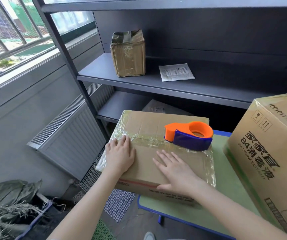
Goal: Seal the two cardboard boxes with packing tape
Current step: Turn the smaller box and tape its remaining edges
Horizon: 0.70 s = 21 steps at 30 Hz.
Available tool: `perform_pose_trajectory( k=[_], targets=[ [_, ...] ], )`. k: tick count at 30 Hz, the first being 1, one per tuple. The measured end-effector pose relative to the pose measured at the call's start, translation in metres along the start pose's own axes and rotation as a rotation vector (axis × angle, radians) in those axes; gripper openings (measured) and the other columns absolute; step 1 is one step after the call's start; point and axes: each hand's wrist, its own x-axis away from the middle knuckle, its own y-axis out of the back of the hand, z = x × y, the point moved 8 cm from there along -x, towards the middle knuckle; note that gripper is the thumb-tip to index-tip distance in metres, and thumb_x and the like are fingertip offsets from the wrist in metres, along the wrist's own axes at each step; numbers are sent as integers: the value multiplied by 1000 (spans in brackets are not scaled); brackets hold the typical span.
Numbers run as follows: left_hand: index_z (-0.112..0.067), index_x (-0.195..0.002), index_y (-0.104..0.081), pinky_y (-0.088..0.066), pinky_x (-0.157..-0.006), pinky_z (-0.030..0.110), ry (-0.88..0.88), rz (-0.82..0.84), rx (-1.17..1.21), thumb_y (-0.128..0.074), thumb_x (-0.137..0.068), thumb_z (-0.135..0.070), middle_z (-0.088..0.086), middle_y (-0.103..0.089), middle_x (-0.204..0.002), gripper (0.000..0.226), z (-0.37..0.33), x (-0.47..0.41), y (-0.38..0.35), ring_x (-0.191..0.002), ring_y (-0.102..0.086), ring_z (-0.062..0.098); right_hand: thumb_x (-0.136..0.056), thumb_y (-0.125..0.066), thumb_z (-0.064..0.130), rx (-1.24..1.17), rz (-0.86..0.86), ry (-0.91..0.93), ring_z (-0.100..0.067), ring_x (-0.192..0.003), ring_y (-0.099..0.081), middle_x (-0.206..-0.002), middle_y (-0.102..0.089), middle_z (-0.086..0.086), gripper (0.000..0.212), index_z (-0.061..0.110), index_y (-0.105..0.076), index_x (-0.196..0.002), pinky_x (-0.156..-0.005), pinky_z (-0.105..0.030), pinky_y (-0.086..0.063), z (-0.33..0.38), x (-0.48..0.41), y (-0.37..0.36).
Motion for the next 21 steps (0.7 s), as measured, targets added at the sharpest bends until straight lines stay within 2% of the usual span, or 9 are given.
perform_pose_trajectory(
  k=[3, 7, 9, 11, 12, 14, 15, 18, 21],
  targets=[
    [-24, -143, -30, -17, -106, 41, -48, -22, -48, -29, -93, -54, -4, -35, -148, 58, -22, 21, 0, -126, -34, 27, -89, -56, 40, 18, 127, 2, -20, -141, 19, -153, 23, -7, 92, 14, 10, -148, -115, -38, 11, -32, 23, -4],
    [-24, -127, -50, -22, -102, 39, -169, -110, -118, -30, -91, -53, -5, -55, -121, 50, -50, 38, 8, -112, -43, 24, -92, -54, 21, -13, 277, -68, -18, -141, 20, -152, 27, -5, 88, 13, 14, -147, -116, -43, 7, -65, 48, -7],
    [-24, -123, -58, -24, -102, 38, -211, -145, -65, -34, -95, -45, -4, -57, -118, 42, -53, 35, 14, -112, -43, 23, -91, -53, 38, -61, 255, -116, -20, -142, 19, -153, 24, -8, 89, 11, 10, -147, -115, -47, 6, -62, 50, -6],
    [-25, -130, -56, -17, -110, 40, -219, -116, 9, -36, -98, -35, 0, -51, -135, 39, -48, 29, 14, -127, -35, 24, -84, -50, 61, -102, 202, -166, -28, -141, 20, -152, 23, -11, 101, 10, 9, -147, -113, -54, 7, -49, 43, -6],
    [-27, -137, -48, -9, -114, 43, -219, -78, 34, -35, -99, -32, 1, -39, -146, 40, -45, 27, 10, -137, -25, 24, -80, -50, 66, -114, 177, -174, -31, -140, 21, -152, 23, -11, 105, 13, 9, -148, -110, -59, 9, -41, 39, -7],
    [-33, -147, -27, 0, -116, 47, -214, 12, 99, -29, -101, -31, -2, -16, -157, 46, -43, 29, -3, -145, -6, 23, -77, -50, 69, -111, 137, -135, -30, -140, 22, -153, 24, -7, 100, 27, 7, -148, -106, -66, 10, -29, 31, -6],
    [-36, -148, -21, -3, -117, 47, -201, 37, 139, -26, -101, -32, -5, -12, -158, 47, -42, 31, -8, -146, -3, 21, -78, -50, 68, -98, 120, -102, -28, -141, 21, -154, 22, -4, 94, 34, 3, -148, -105, -68, 10, -26, 28, -5],
    [-39, -147, -20, -16, -115, 40, -170, 11, 191, -26, -102, -32, -8, -15, -157, 46, -39, 35, -11, -145, -5, 17, -80, -47, 67, -55, 106, -38, -26, -142, 17, -156, 15, -3, 81, 42, -6, -146, -105, -69, 9, -28, 28, -6],
    [-38, -147, -22, -15, -116, 38, -141, 9, 207, -29, -101, -31, -7, -16, -157, 47, -43, 42, -10, -145, -5, 17, -81, -46, 65, -27, 114, -7, -26, -142, 16, -156, 14, -3, 79, 43, -6, -146, -105, -68, 8, -33, 32, -10]
  ],
)
